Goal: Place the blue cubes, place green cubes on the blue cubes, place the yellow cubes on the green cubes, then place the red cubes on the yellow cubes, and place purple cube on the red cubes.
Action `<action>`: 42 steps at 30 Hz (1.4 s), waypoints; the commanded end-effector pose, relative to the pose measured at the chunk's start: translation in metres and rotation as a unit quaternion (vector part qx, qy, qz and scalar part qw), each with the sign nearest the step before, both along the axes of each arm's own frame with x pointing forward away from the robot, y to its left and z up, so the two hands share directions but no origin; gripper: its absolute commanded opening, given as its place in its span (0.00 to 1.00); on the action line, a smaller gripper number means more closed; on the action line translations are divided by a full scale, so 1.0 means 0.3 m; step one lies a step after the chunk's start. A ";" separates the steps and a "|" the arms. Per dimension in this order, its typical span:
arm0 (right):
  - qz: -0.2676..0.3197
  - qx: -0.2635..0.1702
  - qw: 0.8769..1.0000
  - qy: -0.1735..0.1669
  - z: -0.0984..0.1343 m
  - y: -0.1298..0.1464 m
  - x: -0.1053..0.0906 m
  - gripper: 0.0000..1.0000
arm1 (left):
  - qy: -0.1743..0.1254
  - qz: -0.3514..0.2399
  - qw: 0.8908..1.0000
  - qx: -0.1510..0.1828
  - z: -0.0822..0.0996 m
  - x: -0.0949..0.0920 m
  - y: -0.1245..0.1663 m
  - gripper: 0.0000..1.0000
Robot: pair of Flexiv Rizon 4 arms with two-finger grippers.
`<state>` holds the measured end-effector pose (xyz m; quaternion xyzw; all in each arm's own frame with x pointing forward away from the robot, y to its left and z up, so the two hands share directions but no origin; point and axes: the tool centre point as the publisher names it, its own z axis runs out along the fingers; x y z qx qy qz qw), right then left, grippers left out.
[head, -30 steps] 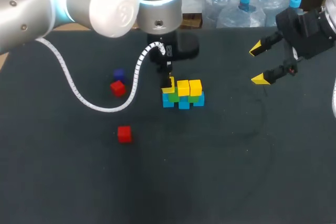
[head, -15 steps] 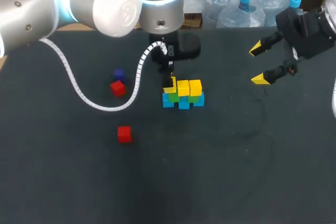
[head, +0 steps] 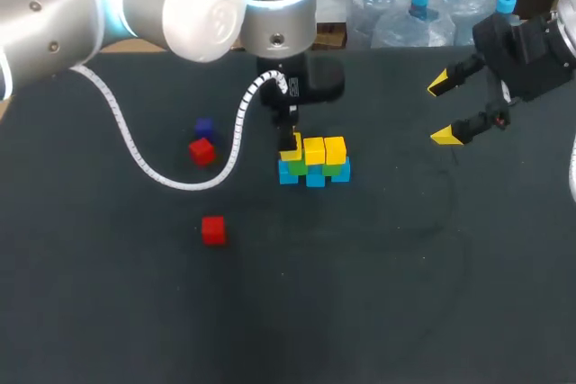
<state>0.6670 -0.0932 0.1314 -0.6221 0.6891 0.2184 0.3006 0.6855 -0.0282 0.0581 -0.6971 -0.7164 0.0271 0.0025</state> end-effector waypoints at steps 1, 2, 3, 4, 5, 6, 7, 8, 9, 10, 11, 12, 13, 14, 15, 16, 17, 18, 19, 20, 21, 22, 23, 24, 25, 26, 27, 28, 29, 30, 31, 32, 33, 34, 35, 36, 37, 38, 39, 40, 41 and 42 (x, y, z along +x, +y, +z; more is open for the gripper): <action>0.000 0.001 1.000 -0.001 -0.001 0.000 -0.001 1.00 | 0.006 -0.003 1.000 0.003 -0.005 0.015 -0.006 0.00; 0.000 0.001 1.000 -0.001 -0.001 0.000 -0.001 1.00 | 0.006 -0.003 1.000 0.003 -0.005 0.016 -0.007 0.00; 0.000 0.001 1.000 -0.001 -0.001 0.000 -0.001 1.00 | 0.006 -0.003 1.000 0.004 -0.006 0.016 -0.008 0.00; 0.000 0.001 1.000 -0.001 -0.001 0.000 -0.001 1.00 | 0.006 -0.004 1.000 0.004 -0.006 0.017 -0.008 0.00; 0.000 0.001 1.000 -0.001 -0.001 0.000 -0.001 1.00 | 0.006 -0.004 1.000 0.004 -0.006 0.017 -0.008 0.00; 0.000 0.001 1.000 -0.001 -0.001 0.000 -0.001 1.00 | 0.007 -0.004 1.000 0.005 -0.006 0.017 -0.009 0.00; 0.000 0.001 1.000 -0.001 -0.001 0.000 -0.001 1.00 | 0.007 -0.004 1.000 0.005 -0.006 0.018 -0.009 0.00; 0.000 0.001 1.000 -0.001 -0.001 0.000 -0.001 1.00 | 0.007 -0.004 1.000 0.006 -0.007 0.018 -0.009 0.00; 0.000 0.001 1.000 -0.001 -0.001 0.000 -0.001 1.00 | 0.007 -0.004 1.000 0.006 -0.007 0.018 -0.009 0.00; 0.000 0.001 1.000 -0.001 -0.001 0.000 -0.001 1.00 | 0.006 -0.004 1.000 0.006 -0.007 0.018 -0.009 0.00; 0.000 0.001 1.000 -0.001 -0.001 0.000 -0.001 1.00 | 0.006 -0.004 1.000 0.006 -0.007 0.018 -0.009 0.00; 0.000 0.001 1.000 -0.001 -0.001 0.000 -0.001 1.00 | 0.007 -0.004 1.000 0.006 -0.007 0.018 -0.009 0.00; 0.000 0.001 1.000 -0.001 -0.001 0.000 -0.001 1.00 | 0.007 -0.003 1.000 0.006 -0.008 0.019 -0.008 0.00; 0.000 0.001 1.000 -0.001 -0.001 0.000 -0.001 1.00 | 0.006 -0.003 1.000 0.005 -0.008 0.019 -0.008 0.00; 0.000 0.001 1.000 -0.001 -0.001 0.000 -0.001 1.00 | 0.007 -0.003 1.000 0.005 -0.009 0.019 -0.007 0.00; 0.000 0.001 1.000 -0.001 -0.001 0.000 -0.001 1.00 | 0.007 -0.003 1.000 0.005 -0.010 0.018 -0.007 0.00; 0.000 0.001 1.000 -0.001 -0.001 0.000 -0.001 1.00 | 0.007 -0.002 1.000 0.005 -0.011 0.018 -0.007 0.00; 0.000 0.001 1.000 -0.001 -0.001 0.000 -0.001 1.00 | 0.007 -0.002 1.000 0.005 -0.011 0.018 -0.006 0.00; 0.000 0.001 1.000 -0.001 -0.001 0.000 -0.001 1.00 | 0.007 -0.002 1.000 0.005 -0.012 0.017 -0.006 0.00; 0.000 0.001 1.000 -0.001 -0.001 0.000 -0.001 1.00 | 0.007 -0.002 1.000 0.004 -0.013 0.017 -0.006 0.00; 0.000 0.001 1.000 -0.001 -0.001 0.000 -0.001 1.00 | 0.008 -0.002 1.000 0.004 -0.014 0.016 -0.005 0.00; 0.000 0.001 1.000 -0.001 -0.001 0.000 -0.001 1.00 | 0.008 -0.002 1.000 0.004 -0.015 0.016 -0.005 0.00; 0.000 0.001 1.000 -0.001 -0.001 0.000 -0.001 1.00 | 0.008 -0.003 1.000 0.004 -0.015 0.016 -0.005 0.00; 0.000 0.001 1.000 -0.001 -0.001 0.000 -0.001 1.00 | 0.008 -0.003 1.000 0.004 -0.015 0.016 -0.005 0.00; 0.000 0.001 1.000 -0.001 -0.001 0.000 -0.001 1.00 | 0.008 -0.003 1.000 0.003 -0.016 0.016 -0.006 0.00; 0.000 0.001 1.000 -0.001 -0.001 0.000 -0.001 1.00 | 0.008 -0.003 1.000 0.003 -0.017 0.016 -0.006 0.00; 0.000 0.001 1.000 -0.001 -0.001 0.000 -0.001 1.00 | 0.008 -0.004 1.000 0.003 -0.017 0.016 -0.006 0.00; 0.000 0.001 1.000 -0.001 -0.001 0.000 -0.001 1.00 | 0.008 -0.004 1.000 0.003 -0.018 0.016 -0.007 0.00; 0.000 0.001 1.000 -0.001 -0.001 0.000 -0.001 1.00 | 0.008 -0.004 1.000 0.002 -0.018 0.016 -0.007 0.00; 0.000 0.001 1.000 -0.001 -0.001 0.000 -0.001 1.00 | 0.008 -0.005 1.000 0.002 -0.018 0.016 -0.007 0.00; 0.000 0.001 1.000 -0.001 -0.001 0.000 -0.001 1.00 | 0.008 -0.005 1.000 0.003 -0.018 0.016 -0.007 0.00; 0.000 0.001 1.000 -0.001 -0.001 0.000 -0.001 1.00 | 0.007 -0.005 1.000 0.003 -0.018 0.017 -0.007 0.00; 0.000 0.001 1.000 -0.001 -0.001 0.000 -0.001 1.00 | 0.007 -0.005 1.000 0.003 -0.018 0.017 -0.007 0.00; 0.000 0.001 1.000 -0.001 -0.001 0.000 -0.001 1.00 | 0.007 -0.005 1.000 0.003 -0.018 0.017 -0.007 0.00; 0.000 0.001 1.000 -0.001 -0.001 0.000 -0.001 1.00 | 0.007 -0.005 1.000 0.004 -0.018 0.017 -0.007 0.00; 0.000 0.001 1.000 -0.001 -0.001 0.000 -0.001 1.00 | 0.008 -0.005 1.000 0.004 -0.018 0.017 -0.007 0.00; 0.000 0.001 1.000 -0.001 -0.001 0.000 -0.001 1.00 | 0.008 -0.005 1.000 0.005 -0.018 0.018 -0.007 0.00; 0.000 0.001 1.000 -0.001 -0.001 0.000 -0.001 1.00 | 0.008 -0.004 1.000 0.005 -0.018 0.018 -0.007 0.00; 0.000 0.001 1.000 -0.001 -0.001 0.000 -0.001 1.00 | 0.008 -0.004 1.000 0.005 -0.018 0.018 -0.006 0.00; 0.000 0.001 1.000 -0.001 -0.001 0.000 -0.001 1.00 | 0.008 -0.004 1.000 0.006 -0.018 0.018 -0.005 0.00; 0.000 0.001 1.000 -0.001 -0.001 0.000 -0.001 1.00 | 0.009 -0.004 1.000 0.006 -0.021 0.019 -0.005 0.00; 0.000 0.001 1.000 -0.001 -0.001 0.000 -0.001 1.00 | 0.010 -0.004 1.000 0.007 -0.022 0.019 -0.004 0.00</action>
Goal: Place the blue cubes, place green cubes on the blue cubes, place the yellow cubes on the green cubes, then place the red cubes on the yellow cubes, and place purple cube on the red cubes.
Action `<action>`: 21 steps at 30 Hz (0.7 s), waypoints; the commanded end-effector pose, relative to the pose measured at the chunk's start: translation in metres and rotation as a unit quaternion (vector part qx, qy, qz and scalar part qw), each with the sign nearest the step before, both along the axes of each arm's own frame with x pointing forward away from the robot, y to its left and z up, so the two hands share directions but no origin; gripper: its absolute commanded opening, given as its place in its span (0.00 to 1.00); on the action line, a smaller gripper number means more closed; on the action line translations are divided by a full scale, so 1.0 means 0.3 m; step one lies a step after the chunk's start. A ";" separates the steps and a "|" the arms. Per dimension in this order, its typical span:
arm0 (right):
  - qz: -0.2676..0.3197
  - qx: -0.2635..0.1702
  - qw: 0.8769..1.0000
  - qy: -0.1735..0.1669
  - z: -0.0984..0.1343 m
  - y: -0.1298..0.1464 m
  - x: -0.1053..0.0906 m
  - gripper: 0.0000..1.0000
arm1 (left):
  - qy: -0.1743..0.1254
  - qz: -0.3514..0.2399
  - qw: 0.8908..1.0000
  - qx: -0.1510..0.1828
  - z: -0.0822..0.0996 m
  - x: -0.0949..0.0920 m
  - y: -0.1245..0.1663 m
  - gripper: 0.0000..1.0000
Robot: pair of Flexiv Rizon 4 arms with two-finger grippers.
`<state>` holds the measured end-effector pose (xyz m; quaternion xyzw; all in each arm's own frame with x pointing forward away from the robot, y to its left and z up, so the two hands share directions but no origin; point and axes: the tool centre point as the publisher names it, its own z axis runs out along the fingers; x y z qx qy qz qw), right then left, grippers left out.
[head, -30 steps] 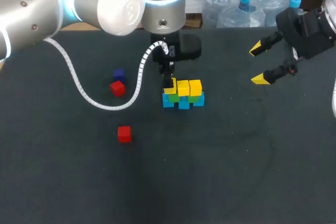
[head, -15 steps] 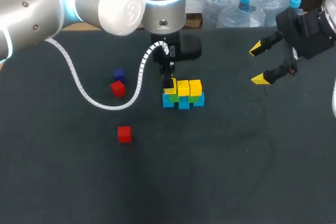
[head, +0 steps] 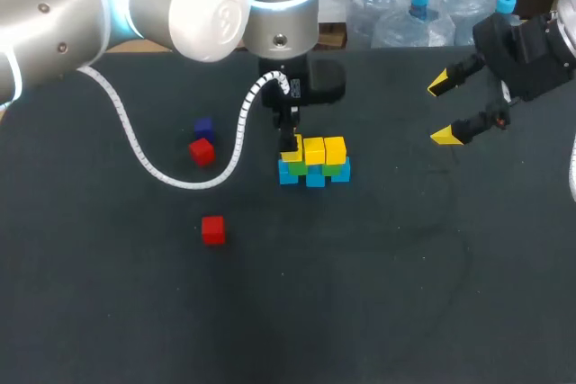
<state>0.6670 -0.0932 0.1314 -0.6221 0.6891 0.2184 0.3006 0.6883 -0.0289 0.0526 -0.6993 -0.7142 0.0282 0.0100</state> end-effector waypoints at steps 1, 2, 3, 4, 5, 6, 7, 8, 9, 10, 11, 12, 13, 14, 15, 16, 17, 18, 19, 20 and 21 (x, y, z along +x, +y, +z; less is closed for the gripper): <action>0.000 0.001 1.000 -0.001 -0.001 0.000 -0.001 1.00 | 0.004 -0.001 1.000 0.003 -0.005 0.010 -0.002 0.00; 0.000 0.001 1.000 -0.001 -0.001 0.000 -0.001 1.00 | 0.005 -0.001 1.000 0.002 -0.005 0.010 -0.002 0.00; 0.000 0.001 1.000 -0.001 -0.001 0.000 -0.001 1.00 | 0.005 -0.001 1.000 0.002 -0.006 0.010 -0.002 0.00; 0.000 0.001 1.000 -0.001 -0.001 0.000 -0.001 1.00 | 0.006 -0.001 1.000 0.003 -0.007 0.010 -0.002 0.00; 0.000 0.001 1.000 -0.001 -0.001 0.000 -0.001 1.00 | 0.007 -0.001 1.000 0.004 -0.008 0.011 -0.002 0.00; 0.000 0.001 1.000 -0.001 -0.001 0.000 -0.001 1.00 | 0.007 -0.001 1.000 0.004 -0.009 0.011 -0.002 0.00; 0.000 0.001 1.000 -0.001 -0.001 0.000 -0.001 1.00 | 0.007 -0.001 1.000 0.005 -0.009 0.011 -0.002 0.00; 0.000 0.001 1.000 -0.001 -0.001 0.000 -0.001 1.00 | 0.007 -0.001 1.000 0.005 -0.009 0.011 -0.002 0.00; 0.000 0.001 1.000 -0.001 -0.001 0.000 -0.001 1.00 | 0.007 -0.001 1.000 0.005 -0.009 0.011 -0.003 0.00; 0.000 0.001 1.000 -0.001 -0.001 0.000 -0.001 1.00 | 0.008 -0.001 1.000 0.006 -0.009 0.012 -0.002 0.00; 0.000 0.001 1.000 -0.001 -0.001 0.000 -0.001 1.00 | 0.007 -0.001 1.000 0.006 -0.010 0.012 -0.002 0.00; 0.000 0.001 1.000 -0.001 -0.001 0.000 -0.001 1.00 | 0.007 -0.001 1.000 0.005 -0.010 0.012 -0.002 0.02; 0.000 0.001 1.000 -0.001 -0.001 0.000 -0.001 1.00 | 0.007 -0.001 1.000 0.006 -0.010 0.012 -0.002 0.02; 0.000 0.001 1.000 -0.001 -0.001 0.000 -0.001 1.00 | 0.007 -0.001 1.000 0.006 -0.010 0.012 -0.002 0.02; 0.000 0.001 1.000 -0.001 -0.001 0.000 -0.001 1.00 | 0.007 0.000 1.000 0.006 -0.010 0.012 -0.002 0.03; 0.000 0.001 1.000 -0.001 -0.001 0.000 -0.001 1.00 | 0.007 0.000 1.000 0.007 -0.010 0.012 -0.002 0.04; 0.000 0.001 1.000 -0.001 -0.001 0.000 -0.001 1.00 | 0.007 0.000 1.000 0.007 -0.010 0.012 -0.002 0.04; 0.000 0.001 1.000 -0.001 -0.001 0.000 -0.001 1.00 | 0.007 0.000 1.000 0.007 -0.011 0.012 -0.002 0.05; 0.000 0.001 1.000 -0.001 -0.001 0.000 -0.001 1.00 | 0.008 0.001 1.000 0.007 -0.011 0.012 -0.002 0.09; 0.000 0.001 1.000 -0.001 -0.001 0.000 -0.001 1.00 | 0.008 0.000 1.000 0.007 -0.011 0.012 -0.002 0.19; 0.000 0.001 1.000 -0.001 -0.001 0.000 -0.001 1.00 | 0.008 0.000 1.000 0.007 -0.012 0.012 -0.002 0.36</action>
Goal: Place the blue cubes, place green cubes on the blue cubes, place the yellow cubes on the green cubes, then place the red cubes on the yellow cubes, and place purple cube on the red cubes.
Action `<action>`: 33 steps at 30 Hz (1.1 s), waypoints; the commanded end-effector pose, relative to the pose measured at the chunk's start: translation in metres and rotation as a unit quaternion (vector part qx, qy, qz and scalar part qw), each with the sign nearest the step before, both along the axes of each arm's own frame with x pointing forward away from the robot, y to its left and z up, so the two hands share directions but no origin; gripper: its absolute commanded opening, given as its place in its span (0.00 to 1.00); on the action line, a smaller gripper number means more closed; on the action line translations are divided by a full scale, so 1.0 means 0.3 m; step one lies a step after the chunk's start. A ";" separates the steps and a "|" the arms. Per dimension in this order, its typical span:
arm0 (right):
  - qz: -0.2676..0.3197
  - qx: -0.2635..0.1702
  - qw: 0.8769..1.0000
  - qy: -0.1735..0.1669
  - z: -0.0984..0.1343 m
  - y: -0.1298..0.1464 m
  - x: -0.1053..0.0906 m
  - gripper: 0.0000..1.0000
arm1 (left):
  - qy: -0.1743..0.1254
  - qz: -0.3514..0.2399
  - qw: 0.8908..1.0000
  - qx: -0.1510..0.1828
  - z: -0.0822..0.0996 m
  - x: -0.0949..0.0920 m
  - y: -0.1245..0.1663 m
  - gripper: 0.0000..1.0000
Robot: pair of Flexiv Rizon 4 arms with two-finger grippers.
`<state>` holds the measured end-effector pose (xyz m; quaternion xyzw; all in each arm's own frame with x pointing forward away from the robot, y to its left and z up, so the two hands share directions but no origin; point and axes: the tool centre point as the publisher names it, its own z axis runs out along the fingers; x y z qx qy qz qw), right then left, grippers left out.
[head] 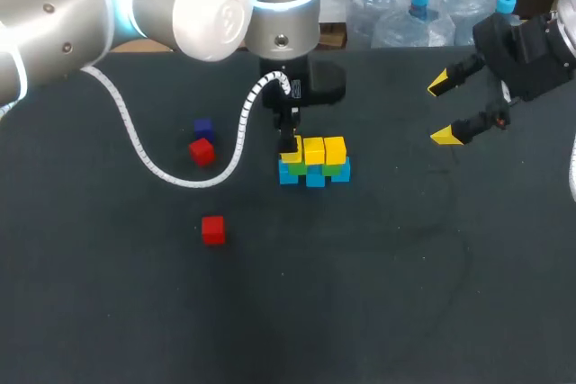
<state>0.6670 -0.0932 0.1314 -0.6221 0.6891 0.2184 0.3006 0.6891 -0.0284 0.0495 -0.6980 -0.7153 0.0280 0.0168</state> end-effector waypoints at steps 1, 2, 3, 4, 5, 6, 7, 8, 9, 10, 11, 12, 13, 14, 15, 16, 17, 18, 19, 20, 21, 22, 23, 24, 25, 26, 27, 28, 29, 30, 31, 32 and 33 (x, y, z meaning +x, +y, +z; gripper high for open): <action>0.000 0.001 1.000 -0.001 -0.001 0.000 -0.001 1.00 | 0.003 -0.001 1.000 0.002 -0.001 0.009 -0.003 0.45; 0.000 0.001 1.000 -0.001 -0.001 0.000 -0.001 1.00 | 0.003 -0.001 1.000 0.002 -0.002 0.009 -0.003 0.52; 0.000 0.001 1.000 -0.001 -0.001 0.000 -0.001 1.00 | 0.002 0.000 1.000 0.002 -0.002 0.009 -0.003 0.80; 0.000 0.001 1.000 -0.001 -0.001 0.000 -0.001 1.00 | 0.003 0.000 1.000 0.002 -0.002 0.009 -0.004 1.00; 0.000 0.001 1.000 -0.001 -0.001 0.000 -0.001 1.00 | 0.003 0.001 1.000 0.001 -0.002 0.008 -0.004 1.00; 0.000 0.001 1.000 -0.001 -0.001 0.000 -0.001 1.00 | 0.003 0.001 1.000 0.001 -0.002 0.008 -0.004 1.00; 0.000 0.001 1.000 -0.001 -0.001 0.000 -0.001 1.00 | 0.003 0.001 1.000 0.001 -0.002 0.008 -0.004 1.00; 0.000 0.001 1.000 -0.001 -0.001 0.000 -0.001 1.00 | 0.003 0.001 1.000 0.001 -0.002 0.008 -0.004 1.00; 0.000 0.001 1.000 -0.001 -0.001 0.000 -0.001 1.00 | 0.003 0.001 1.000 0.001 -0.002 0.008 -0.004 1.00; 0.000 0.001 1.000 -0.001 -0.001 0.000 -0.001 1.00 | 0.003 0.002 1.000 0.000 -0.002 0.008 -0.004 1.00; 0.000 0.001 1.000 -0.001 -0.001 0.000 -0.001 1.00 | 0.003 0.002 1.000 0.000 -0.002 0.008 -0.004 1.00; 0.000 0.001 1.000 -0.001 -0.001 0.000 -0.001 1.00 | 0.003 0.003 1.000 -0.001 -0.002 0.008 -0.004 1.00; 0.000 0.001 1.000 -0.001 -0.001 0.000 -0.001 1.00 | 0.002 0.003 1.000 -0.003 0.000 0.008 -0.004 1.00; 0.000 0.001 1.000 -0.001 -0.001 0.000 -0.001 1.00 | 0.001 0.005 1.000 -0.005 0.002 0.008 -0.004 1.00; 0.000 0.001 1.000 -0.001 -0.001 0.000 -0.001 1.00 | -0.002 0.006 1.000 -0.008 0.004 0.008 -0.004 1.00; 0.000 0.001 1.000 -0.001 -0.001 0.000 -0.001 1.00 | -0.004 0.008 1.000 -0.011 0.007 0.008 -0.004 1.00; 0.000 0.001 1.000 -0.001 -0.001 0.000 -0.001 1.00 | -0.004 0.008 1.000 -0.011 0.008 0.009 -0.003 1.00; 0.000 0.001 1.000 -0.001 -0.001 0.000 -0.001 1.00 | -0.006 0.011 1.000 -0.014 0.009 0.009 -0.001 1.00; 0.000 0.001 1.000 -0.001 -0.001 0.000 -0.001 1.00 | -0.009 0.013 1.000 -0.020 0.009 0.009 0.002 1.00; 0.000 0.001 1.000 -0.001 -0.001 0.000 -0.001 1.00 | -0.015 0.017 0.999 -0.028 0.011 0.008 0.007 1.00; 0.000 0.001 1.000 -0.001 -0.001 0.000 -0.001 1.00 | -0.017 0.020 0.999 -0.035 0.013 0.007 0.010 1.00; 0.000 0.001 1.000 -0.001 -0.001 0.000 -0.001 1.00 | -0.019 0.022 0.999 -0.040 0.015 0.007 0.014 1.00; 0.000 0.001 1.000 -0.001 -0.001 0.000 -0.001 1.00 | -0.021 0.026 0.998 -0.046 0.016 0.005 0.018 1.00; 0.000 0.001 1.000 -0.001 -0.001 0.000 -0.001 1.00 | -0.026 0.027 0.998 -0.052 0.018 0.004 0.022 1.00; 0.000 0.001 1.000 -0.001 -0.001 0.000 -0.001 1.00 | -0.030 0.028 0.997 -0.058 0.022 0.002 0.024 1.00; 0.000 0.001 1.000 -0.001 -0.001 0.000 -0.001 1.00 | -0.035 0.031 0.997 -0.063 0.026 0.000 0.026 1.00; 0.000 0.001 1.000 -0.001 -0.001 0.000 -0.001 1.00 | -0.041 0.032 0.996 -0.067 0.030 -0.001 0.030 1.00; 0.000 0.001 1.000 -0.001 -0.001 0.000 -0.001 1.00 | -0.044 0.034 0.996 -0.073 0.033 -0.002 0.034 1.00; 0.000 0.001 1.000 -0.001 -0.001 0.000 -0.001 1.00 | -0.050 0.033 0.995 -0.084 0.038 -0.003 0.037 1.00; 0.000 0.001 1.000 -0.001 -0.001 0.000 -0.001 1.00 | -0.054 0.033 0.994 -0.092 0.043 -0.005 0.040 1.00; 0.000 0.001 1.000 -0.001 -0.001 0.000 -0.001 1.00 | -0.058 0.035 0.993 -0.096 0.047 -0.006 0.043 1.00; 0.000 0.001 1.000 -0.001 -0.001 0.000 -0.001 1.00 | -0.061 0.036 0.993 -0.099 0.050 -0.008 0.046 1.00; 0.000 0.001 1.000 -0.001 -0.001 0.000 -0.001 1.00 | -0.063 0.035 0.992 -0.105 0.053 -0.009 0.048 1.00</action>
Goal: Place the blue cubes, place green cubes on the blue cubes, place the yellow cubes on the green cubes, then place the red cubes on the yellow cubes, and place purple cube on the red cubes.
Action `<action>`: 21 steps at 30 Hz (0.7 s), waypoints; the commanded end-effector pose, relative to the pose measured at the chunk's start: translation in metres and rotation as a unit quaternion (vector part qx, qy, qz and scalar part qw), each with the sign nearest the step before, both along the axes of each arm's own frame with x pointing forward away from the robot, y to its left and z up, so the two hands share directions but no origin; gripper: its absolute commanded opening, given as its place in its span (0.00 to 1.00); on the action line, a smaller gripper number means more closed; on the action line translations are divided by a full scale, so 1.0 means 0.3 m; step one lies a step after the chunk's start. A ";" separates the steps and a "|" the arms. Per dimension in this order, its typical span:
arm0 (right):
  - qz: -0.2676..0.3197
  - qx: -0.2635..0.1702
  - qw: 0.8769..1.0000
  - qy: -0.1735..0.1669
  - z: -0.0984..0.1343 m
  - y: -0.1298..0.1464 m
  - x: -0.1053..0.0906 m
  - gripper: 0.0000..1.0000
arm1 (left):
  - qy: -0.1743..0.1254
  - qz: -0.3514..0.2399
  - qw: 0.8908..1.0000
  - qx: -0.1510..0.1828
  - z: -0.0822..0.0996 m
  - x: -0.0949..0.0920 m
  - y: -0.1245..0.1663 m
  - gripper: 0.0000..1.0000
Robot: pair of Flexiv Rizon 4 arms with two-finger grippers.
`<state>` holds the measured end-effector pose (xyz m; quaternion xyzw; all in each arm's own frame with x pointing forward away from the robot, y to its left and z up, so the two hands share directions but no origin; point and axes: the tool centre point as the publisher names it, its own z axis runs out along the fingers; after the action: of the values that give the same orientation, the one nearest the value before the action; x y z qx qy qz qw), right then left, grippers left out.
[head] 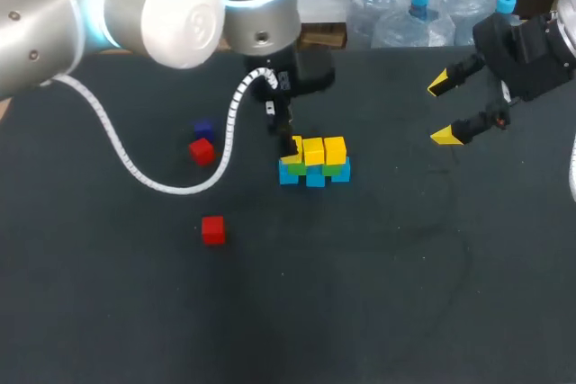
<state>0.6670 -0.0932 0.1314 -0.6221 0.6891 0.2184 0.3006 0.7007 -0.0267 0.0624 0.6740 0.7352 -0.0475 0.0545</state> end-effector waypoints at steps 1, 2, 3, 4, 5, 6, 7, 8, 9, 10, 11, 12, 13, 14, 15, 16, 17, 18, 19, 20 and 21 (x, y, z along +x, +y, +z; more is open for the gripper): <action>0.000 0.001 1.000 -0.001 -0.001 0.000 -0.001 1.00 | -0.031 0.003 0.998 -0.049 0.013 -0.050 0.046 1.00; 0.000 0.001 1.000 -0.001 -0.001 0.000 -0.001 1.00 | -0.036 0.005 0.998 -0.057 0.017 -0.053 0.051 1.00; 0.000 0.001 1.000 -0.001 -0.001 0.000 -0.001 1.00 | -0.039 0.006 0.997 -0.063 0.019 -0.055 0.054 1.00; 0.000 0.001 1.000 -0.001 -0.001 0.000 -0.001 1.00 | -0.042 0.007 0.997 -0.068 0.023 -0.057 0.058 1.00; 0.000 0.001 1.000 -0.001 -0.001 0.000 -0.001 1.00 | -0.044 0.008 0.997 -0.069 0.025 -0.059 0.061 1.00; 0.000 0.001 1.000 -0.001 -0.001 0.000 -0.001 1.00 | -0.045 0.011 0.997 -0.069 0.027 -0.062 0.066 1.00; 0.000 0.001 1.000 -0.001 -0.001 0.000 -0.001 1.00 | -0.047 0.013 0.996 -0.070 0.028 -0.063 0.069 1.00; 0.000 0.001 1.000 -0.001 -0.001 0.000 -0.001 1.00 | -0.048 0.014 0.996 -0.073 0.030 -0.065 0.072 1.00; 0.000 0.001 1.000 -0.001 -0.001 0.000 -0.001 1.00 | -0.048 0.015 0.996 -0.075 0.030 -0.067 0.078 1.00; 0.000 0.001 1.000 -0.001 -0.001 0.000 -0.001 1.00 | -0.049 0.017 0.996 -0.077 0.030 -0.068 0.083 1.00; 0.000 0.001 1.000 -0.001 -0.001 0.000 -0.001 1.00 | -0.049 0.020 0.995 -0.083 0.029 -0.070 0.089 1.00; 0.000 0.001 1.000 -0.001 -0.001 0.000 -0.001 1.00 | -0.050 0.021 0.995 -0.087 0.029 -0.071 0.090 1.00; 0.000 0.001 1.000 -0.001 -0.001 0.000 -0.001 1.00 | -0.052 0.024 0.994 -0.089 0.030 -0.073 0.094 1.00; 0.000 0.001 1.000 -0.001 -0.001 0.000 -0.001 1.00 | -0.053 0.025 0.994 -0.090 0.030 -0.075 0.097 1.00; 0.000 0.001 1.000 -0.001 -0.001 0.000 -0.001 1.00 | -0.055 0.027 0.994 -0.091 0.031 -0.077 0.100 1.00; 0.000 0.001 1.000 -0.001 -0.001 0.000 -0.001 1.00 | -0.056 0.029 0.994 -0.091 0.033 -0.079 0.105 1.00; 0.000 0.001 1.000 -0.001 -0.001 0.000 -0.001 1.00 | -0.058 0.031 0.994 -0.090 0.034 -0.080 0.108 1.00; 0.000 0.001 1.000 -0.001 -0.001 0.000 -0.001 1.00 | -0.058 0.031 0.994 -0.090 0.035 -0.081 0.113 1.00; 0.000 0.001 1.000 -0.001 -0.001 0.000 -0.001 1.00 | -0.059 0.033 0.994 -0.090 0.036 -0.081 0.116 1.00; 0.000 0.001 1.000 -0.001 -0.001 0.000 -0.001 1.00 | -0.059 0.034 0.994 -0.090 0.036 -0.082 0.116 1.00; 0.000 0.001 1.000 -0.001 -0.001 0.000 -0.001 1.00 | -0.060 0.035 0.994 -0.090 0.035 -0.083 0.116 1.00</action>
<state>0.6670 -0.0932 0.1314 -0.6221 0.6891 0.2184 0.3006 0.6808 0.0038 0.0728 0.6436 0.7490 -0.0629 0.1447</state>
